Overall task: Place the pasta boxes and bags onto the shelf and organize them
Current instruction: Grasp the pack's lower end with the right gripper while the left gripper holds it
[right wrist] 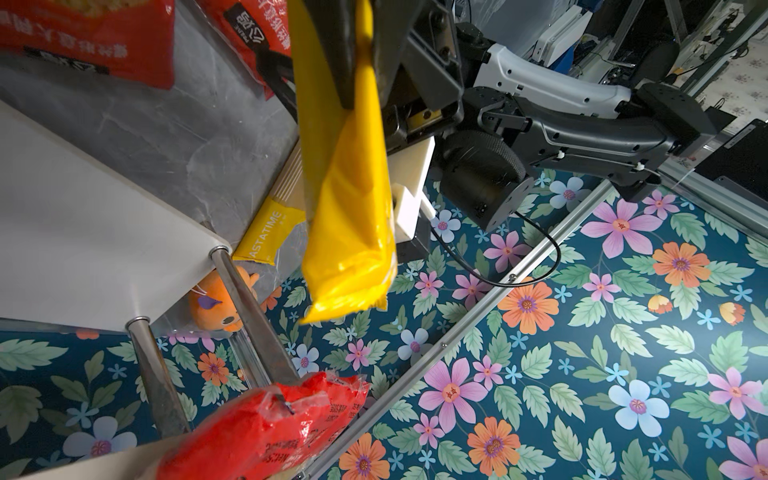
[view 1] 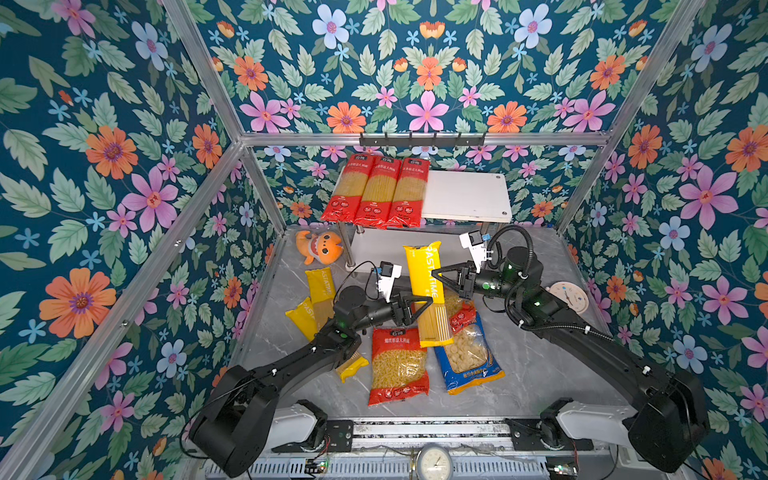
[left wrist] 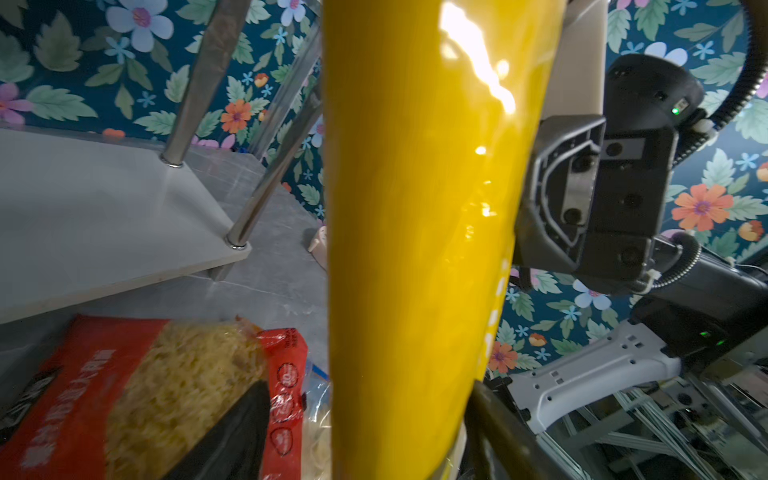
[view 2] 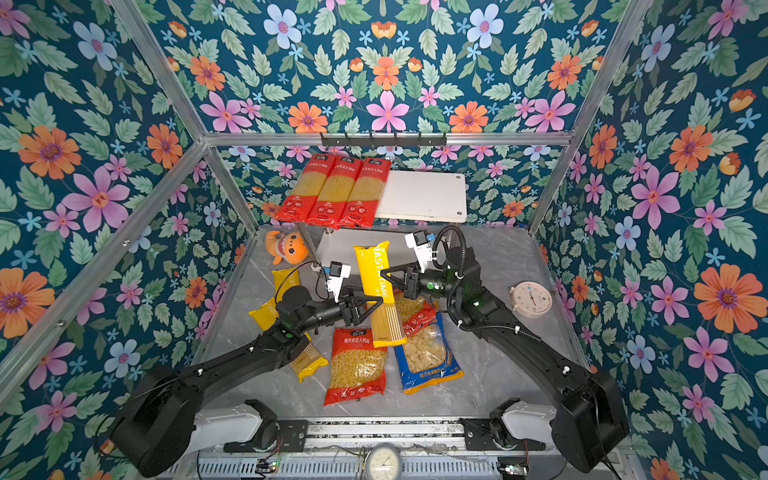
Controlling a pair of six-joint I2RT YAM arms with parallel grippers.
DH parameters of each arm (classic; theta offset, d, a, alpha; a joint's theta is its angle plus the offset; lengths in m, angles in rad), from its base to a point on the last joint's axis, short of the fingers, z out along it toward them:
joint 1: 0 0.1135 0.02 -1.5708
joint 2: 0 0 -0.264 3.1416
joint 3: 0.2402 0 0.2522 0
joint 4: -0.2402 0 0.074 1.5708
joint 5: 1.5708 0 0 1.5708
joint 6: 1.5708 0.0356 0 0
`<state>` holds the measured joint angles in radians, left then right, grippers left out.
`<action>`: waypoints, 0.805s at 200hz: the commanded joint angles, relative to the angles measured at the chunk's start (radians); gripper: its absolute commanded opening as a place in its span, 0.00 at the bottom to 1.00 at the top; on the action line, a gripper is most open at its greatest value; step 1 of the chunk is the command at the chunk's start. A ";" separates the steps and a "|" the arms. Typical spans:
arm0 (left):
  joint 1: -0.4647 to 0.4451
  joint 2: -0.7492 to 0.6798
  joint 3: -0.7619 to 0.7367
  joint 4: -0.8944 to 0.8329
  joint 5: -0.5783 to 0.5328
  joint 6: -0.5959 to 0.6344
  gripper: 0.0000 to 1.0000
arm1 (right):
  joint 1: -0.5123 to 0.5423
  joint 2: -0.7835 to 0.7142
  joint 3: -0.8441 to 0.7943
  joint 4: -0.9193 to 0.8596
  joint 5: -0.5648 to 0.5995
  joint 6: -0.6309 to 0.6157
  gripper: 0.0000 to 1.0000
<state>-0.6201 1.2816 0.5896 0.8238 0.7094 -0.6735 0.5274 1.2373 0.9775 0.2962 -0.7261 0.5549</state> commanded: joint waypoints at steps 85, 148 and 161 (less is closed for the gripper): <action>-0.013 -0.001 0.164 -0.071 -0.007 -0.036 0.15 | -0.055 -0.178 -0.208 -0.025 0.008 0.050 0.55; -0.012 0.079 0.342 -0.058 0.044 -0.091 0.17 | 0.011 -0.400 -0.470 -0.023 0.132 0.017 0.71; -0.015 0.116 0.363 0.008 0.062 -0.137 0.16 | 0.010 -0.388 -0.467 -0.004 0.140 0.018 0.68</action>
<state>-0.6357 1.3602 0.9165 0.6338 0.7406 -0.7242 0.5343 0.8478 0.5205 0.2302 -0.6277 0.5716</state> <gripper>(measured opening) 0.197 0.693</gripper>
